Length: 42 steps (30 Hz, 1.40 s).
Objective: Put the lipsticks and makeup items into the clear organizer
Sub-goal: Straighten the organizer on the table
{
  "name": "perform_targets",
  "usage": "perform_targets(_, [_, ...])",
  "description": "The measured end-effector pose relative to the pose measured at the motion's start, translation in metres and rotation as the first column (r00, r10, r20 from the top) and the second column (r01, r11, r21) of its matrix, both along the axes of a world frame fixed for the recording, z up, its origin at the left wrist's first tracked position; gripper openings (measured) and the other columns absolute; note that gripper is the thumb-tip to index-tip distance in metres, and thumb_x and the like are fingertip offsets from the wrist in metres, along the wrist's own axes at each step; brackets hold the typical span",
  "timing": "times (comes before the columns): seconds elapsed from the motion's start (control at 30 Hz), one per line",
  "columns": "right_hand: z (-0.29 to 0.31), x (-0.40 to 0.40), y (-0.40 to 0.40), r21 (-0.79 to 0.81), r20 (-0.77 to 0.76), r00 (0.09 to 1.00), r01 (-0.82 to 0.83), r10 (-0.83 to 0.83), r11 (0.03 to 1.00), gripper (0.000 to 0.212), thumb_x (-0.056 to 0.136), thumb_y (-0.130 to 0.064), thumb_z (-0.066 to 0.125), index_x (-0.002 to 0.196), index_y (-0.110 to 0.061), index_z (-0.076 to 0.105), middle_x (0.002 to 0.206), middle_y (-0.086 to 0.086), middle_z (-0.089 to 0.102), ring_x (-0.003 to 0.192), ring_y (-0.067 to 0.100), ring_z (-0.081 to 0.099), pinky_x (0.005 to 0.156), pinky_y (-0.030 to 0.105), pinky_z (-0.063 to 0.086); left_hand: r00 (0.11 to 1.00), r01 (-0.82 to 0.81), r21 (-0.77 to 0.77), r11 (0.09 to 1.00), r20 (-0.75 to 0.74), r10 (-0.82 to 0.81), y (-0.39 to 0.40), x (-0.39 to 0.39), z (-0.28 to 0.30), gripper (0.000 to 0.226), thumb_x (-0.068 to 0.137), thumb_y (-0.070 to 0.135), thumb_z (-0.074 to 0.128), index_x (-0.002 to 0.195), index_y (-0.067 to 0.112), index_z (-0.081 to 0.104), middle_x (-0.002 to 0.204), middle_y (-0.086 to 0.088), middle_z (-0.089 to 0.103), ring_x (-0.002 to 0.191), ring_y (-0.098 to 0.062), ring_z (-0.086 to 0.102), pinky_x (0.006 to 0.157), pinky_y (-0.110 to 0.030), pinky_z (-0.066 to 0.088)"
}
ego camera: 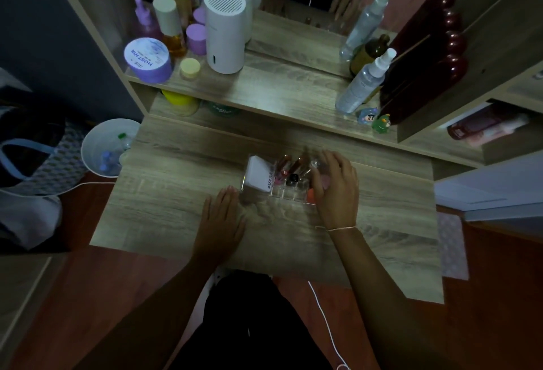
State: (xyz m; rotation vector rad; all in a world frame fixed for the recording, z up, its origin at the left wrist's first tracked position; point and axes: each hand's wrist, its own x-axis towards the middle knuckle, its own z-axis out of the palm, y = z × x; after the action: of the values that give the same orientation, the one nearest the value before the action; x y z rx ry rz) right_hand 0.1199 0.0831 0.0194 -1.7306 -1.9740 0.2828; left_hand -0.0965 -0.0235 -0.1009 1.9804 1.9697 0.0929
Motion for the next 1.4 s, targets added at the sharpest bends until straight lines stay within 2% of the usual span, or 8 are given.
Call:
perform_targets(0.17, [-0.016, 0.023, -0.027, -0.046, -0.093, 0.988, 0.119, -0.123, 0.992, 0.050, 0.097, -0.038, 0.043, 0.142, -0.018, 0.036, 0.148, 0.012, 0.042, 0.137, 0.023, 0.037, 0.112, 0.041, 0.033, 0.997, 0.018, 0.019, 1.000, 0.076, -0.019, 0.001, 0.000, 0.004, 0.075, 0.092, 0.055, 0.015, 0.143, 0.000, 0.021, 0.150, -0.024, 0.030, 0.140, -0.034, 0.026, 0.111, -0.056, 0.018])
perform_targets(0.27, [-0.033, 0.040, -0.047, -0.112, -0.110, 0.976, 0.178, -0.191, 0.978, 0.055, 0.099, -0.031, 0.045, 0.148, -0.015, 0.024, 0.156, 0.011, 0.029, 0.145, 0.022, 0.024, 0.118, 0.046, 0.027, 0.989, 0.042, 0.077, 0.996, 0.138, -0.053, 0.005, 0.002, 0.008, 0.077, 0.092, 0.056, 0.014, 0.145, 0.000, 0.013, 0.153, -0.023, 0.019, 0.143, -0.031, 0.014, 0.114, -0.055, 0.012])
perform_targets(0.37, [-0.051, 0.048, -0.063, -0.200, -0.044, 0.979, 0.187, -0.200, 0.962, 0.060, 0.099, -0.029, 0.044, 0.149, -0.006, 0.019, 0.158, 0.015, 0.020, 0.147, 0.026, 0.016, 0.120, 0.049, 0.022, 0.971, 0.003, 0.121, 0.993, 0.235, -0.032, 0.013, 0.006, 0.015, 0.074, 0.093, 0.056, 0.015, 0.146, 0.004, 0.007, 0.153, -0.024, 0.019, 0.144, -0.027, 0.008, 0.116, -0.053, 0.009])
perform_targets(0.47, [-0.067, 0.048, -0.073, -0.296, 0.020, 0.988, 0.154, -0.155, 0.943, 0.064, 0.098, -0.034, 0.039, 0.148, -0.002, 0.017, 0.158, 0.019, 0.017, 0.148, 0.030, 0.014, 0.120, 0.049, 0.020, 0.969, -0.009, 0.123, 0.992, 0.246, -0.022, 0.018, 0.011, 0.019, 0.074, 0.093, 0.053, 0.019, 0.145, 0.002, 0.009, 0.153, -0.026, 0.017, 0.144, -0.028, 0.008, 0.117, -0.052, 0.005])
perform_targets(0.6, [-0.082, 0.044, -0.077, -0.359, 0.035, 0.997, 0.083, -0.075, 0.930, 0.064, 0.098, -0.028, 0.045, 0.148, 0.000, 0.017, 0.158, 0.021, 0.018, 0.148, 0.031, 0.013, 0.121, 0.049, 0.018, 0.977, 0.009, 0.087, 0.996, 0.211, -0.028, 0.019, 0.013, 0.021, 0.073, 0.092, 0.047, 0.022, 0.145, -0.002, 0.011, 0.153, -0.027, 0.016, 0.144, -0.033, 0.011, 0.117, -0.056, 0.008])
perform_targets(0.83, [-0.097, 0.042, -0.077, -0.354, 0.106, 0.994, 0.070, -0.034, 0.933, 0.063, 0.098, -0.030, 0.043, 0.149, -0.004, 0.017, 0.158, 0.019, 0.018, 0.148, 0.032, 0.013, 0.120, 0.052, 0.016, 0.986, 0.060, 0.051, 0.997, 0.155, -0.067, 0.018, 0.011, 0.016, 0.074, 0.091, 0.047, 0.025, 0.145, 0.000, 0.005, 0.155, -0.026, 0.013, 0.144, -0.032, 0.009, 0.117, -0.052, 0.004])
perform_targets(1.0, [-0.101, 0.051, -0.078, -0.326, 0.188, 0.982, 0.063, -0.001, 0.943, 0.062, 0.099, -0.034, 0.042, 0.149, -0.007, 0.015, 0.158, 0.017, 0.021, 0.147, 0.033, 0.017, 0.118, 0.051, 0.016, 0.982, 0.032, 0.041, 0.999, 0.184, -0.039, 0.017, 0.017, 0.016, 0.075, 0.091, 0.047, 0.026, 0.146, 0.003, -0.001, 0.156, -0.024, 0.010, 0.145, -0.029, 0.005, 0.118, -0.050, 0.002])
perform_targets(1.4, [-0.095, 0.095, -0.072, -0.326, 0.179, 0.982, 0.118, -0.061, 0.938, 0.063, 0.099, -0.035, 0.043, 0.148, -0.006, 0.018, 0.157, 0.017, 0.023, 0.146, 0.033, 0.018, 0.119, 0.053, 0.018, 0.978, 0.143, -0.006, 0.990, 0.154, -0.141, 0.032, 0.051, 0.024, 0.075, 0.089, 0.047, 0.024, 0.145, 0.000, 0.011, 0.155, -0.021, 0.015, 0.145, -0.026, 0.009, 0.118, -0.052, 0.007])
